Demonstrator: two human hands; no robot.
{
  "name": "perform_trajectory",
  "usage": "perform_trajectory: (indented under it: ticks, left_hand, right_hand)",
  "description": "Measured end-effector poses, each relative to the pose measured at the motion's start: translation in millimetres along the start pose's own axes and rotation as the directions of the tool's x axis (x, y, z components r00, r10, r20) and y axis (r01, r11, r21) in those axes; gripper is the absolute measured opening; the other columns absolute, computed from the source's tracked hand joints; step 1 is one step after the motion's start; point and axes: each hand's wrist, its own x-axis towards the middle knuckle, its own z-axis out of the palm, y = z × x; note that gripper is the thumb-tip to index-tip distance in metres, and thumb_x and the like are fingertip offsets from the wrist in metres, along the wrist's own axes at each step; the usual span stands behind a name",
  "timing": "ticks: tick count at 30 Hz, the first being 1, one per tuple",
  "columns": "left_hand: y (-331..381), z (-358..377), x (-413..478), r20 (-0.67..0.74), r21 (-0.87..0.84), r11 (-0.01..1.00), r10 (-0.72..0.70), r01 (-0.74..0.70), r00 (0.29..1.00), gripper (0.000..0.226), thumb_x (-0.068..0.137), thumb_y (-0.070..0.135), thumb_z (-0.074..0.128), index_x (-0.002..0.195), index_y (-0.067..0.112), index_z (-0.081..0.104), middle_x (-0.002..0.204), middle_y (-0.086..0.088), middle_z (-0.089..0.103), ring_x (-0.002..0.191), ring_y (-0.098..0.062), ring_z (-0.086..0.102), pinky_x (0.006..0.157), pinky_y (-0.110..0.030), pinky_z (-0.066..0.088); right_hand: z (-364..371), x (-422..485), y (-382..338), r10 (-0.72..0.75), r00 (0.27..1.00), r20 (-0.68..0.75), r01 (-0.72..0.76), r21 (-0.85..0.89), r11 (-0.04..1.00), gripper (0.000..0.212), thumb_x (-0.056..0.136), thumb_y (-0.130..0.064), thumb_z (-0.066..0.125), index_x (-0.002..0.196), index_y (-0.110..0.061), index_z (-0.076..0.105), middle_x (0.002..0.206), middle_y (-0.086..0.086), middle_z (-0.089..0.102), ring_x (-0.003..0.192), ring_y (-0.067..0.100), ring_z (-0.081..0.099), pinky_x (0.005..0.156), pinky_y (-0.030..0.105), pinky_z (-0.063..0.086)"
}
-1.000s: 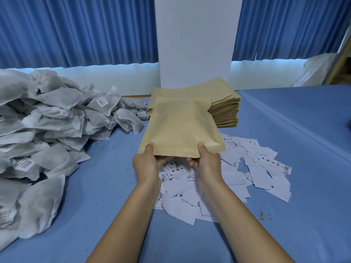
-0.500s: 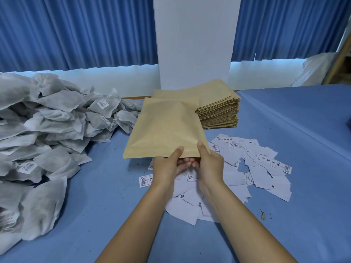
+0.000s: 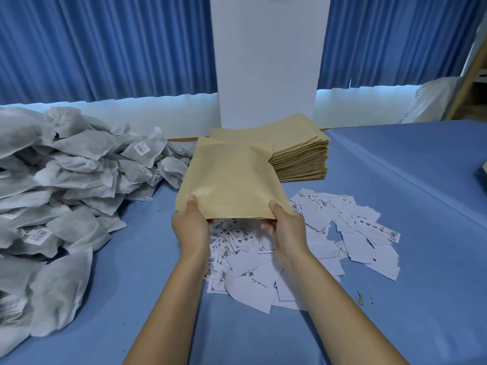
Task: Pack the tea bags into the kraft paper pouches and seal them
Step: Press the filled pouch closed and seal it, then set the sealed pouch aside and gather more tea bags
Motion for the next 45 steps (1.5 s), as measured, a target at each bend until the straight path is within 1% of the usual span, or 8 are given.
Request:
perform_trajectory:
  ticks: [4, 17, 25, 31, 38, 42, 44, 45]
  left_hand:
    - [7, 5, -9, 0.108, 0.134, 0.985, 0.091, -0.105, 0.990, 0.029, 0.100, 0.030, 0.042, 0.074, 0.020, 0.052, 0.076, 0.002, 0.056, 0.069, -0.018, 0.055, 0.058, -0.029, 0.042]
    - [26, 148, -117, 0.387, 0.031, 1.000, -0.016, 0.005, 0.922, 0.020, 0.096, 0.019, 0.038, 0.093, 0.008, 0.054, 0.082, -0.002, 0.056, 0.084, -0.029, 0.055, 0.080, -0.045, 0.052]
    - [-29, 214, -213, 0.732, 0.233, 0.972, -0.203, 0.041, 0.651, 0.017, 0.095, 0.008, 0.043, 0.082, 0.005, 0.053, 0.051, -0.004, 0.056, 0.035, -0.011, 0.046, 0.035, -0.017, 0.034]
    - [-20, 252, -250, 0.902, 0.259, 0.940, -0.318, 0.224, 0.291, 0.030, 0.099, 0.028, 0.052, 0.126, 0.016, 0.048, 0.125, 0.006, 0.046, 0.114, -0.024, 0.058, 0.092, -0.043, 0.050]
    - [-47, 248, -233, 0.889, 0.401, 0.902, -0.339, -0.164, 0.308, 0.022, 0.098, 0.032, 0.046, 0.096, 0.018, 0.062, 0.098, -0.004, 0.064, 0.091, -0.021, 0.062, 0.082, -0.038, 0.051]
    - [-54, 224, -194, 0.884, 0.361, 0.821, -0.149, -0.442, 0.443, 0.032, 0.101, 0.021, 0.039, 0.123, 0.008, 0.057, 0.115, -0.007, 0.060, 0.106, -0.023, 0.057, 0.078, -0.023, 0.043]
    - [-48, 207, -159, 0.851, 0.362, 0.741, -0.016, -0.565, 0.525, 0.031, 0.099, 0.020, 0.040, 0.122, 0.013, 0.059, 0.120, -0.005, 0.063, 0.110, -0.021, 0.058, 0.085, -0.023, 0.042]
    - [-45, 198, -141, 0.825, 0.383, 0.699, 0.036, -0.605, 0.564, 0.029, 0.098, 0.023, 0.041, 0.120, 0.016, 0.060, 0.116, -0.005, 0.065, 0.106, -0.020, 0.060, 0.084, -0.025, 0.044]
  right_hand:
    - [-5, -1, -12, -0.085, 0.996, 0.018, 0.087, -0.148, 0.985, 0.026, 0.097, 0.002, 0.043, 0.119, -0.005, 0.055, 0.104, 0.009, 0.063, 0.048, 0.011, 0.064, 0.047, 0.018, 0.051]
    - [-112, -38, -129, -0.455, 0.846, -0.279, 0.479, 0.023, 0.877, 0.033, 0.096, 0.001, 0.042, 0.114, -0.016, 0.064, 0.106, 0.002, 0.068, 0.066, 0.017, 0.070, 0.054, 0.026, 0.056]
    - [-231, -36, -165, -0.365, 0.712, -0.601, 0.503, 0.072, 0.861, 0.038, 0.095, 0.005, 0.041, 0.119, -0.015, 0.061, 0.109, 0.001, 0.065, 0.066, 0.012, 0.067, 0.050, 0.022, 0.053]
    - [-248, 11, -239, -0.365, 0.812, -0.456, 0.485, 0.180, 0.856, 0.039, 0.098, -0.001, 0.046, 0.137, -0.003, 0.039, 0.134, 0.016, 0.049, 0.118, 0.033, 0.053, 0.091, 0.038, 0.051]
    - [-216, 28, -170, -0.140, 0.941, -0.309, 0.089, -0.174, 0.981, 0.022, 0.093, 0.001, 0.043, 0.081, 0.000, 0.062, 0.080, 0.021, 0.063, 0.054, 0.015, 0.055, 0.044, 0.019, 0.044]
    - [-141, 43, -105, -0.235, 0.928, -0.290, 0.001, -0.629, 0.778, 0.030, 0.098, 0.006, 0.034, 0.125, 0.011, 0.046, 0.129, 0.030, 0.045, 0.116, 0.030, 0.050, 0.096, 0.022, 0.043]
    - [-114, 56, -92, -0.008, 0.967, -0.256, -0.026, -0.127, 0.992, 0.028, 0.098, 0.006, 0.030, 0.093, 0.002, 0.058, 0.096, 0.022, 0.053, 0.092, 0.025, 0.054, 0.079, 0.016, 0.044]
    - [-102, 59, -89, -0.058, 0.983, -0.172, 0.008, -0.276, 0.961, 0.029, 0.096, 0.005, 0.034, 0.079, -0.002, 0.057, 0.083, 0.018, 0.053, 0.079, 0.023, 0.053, 0.070, 0.022, 0.043]
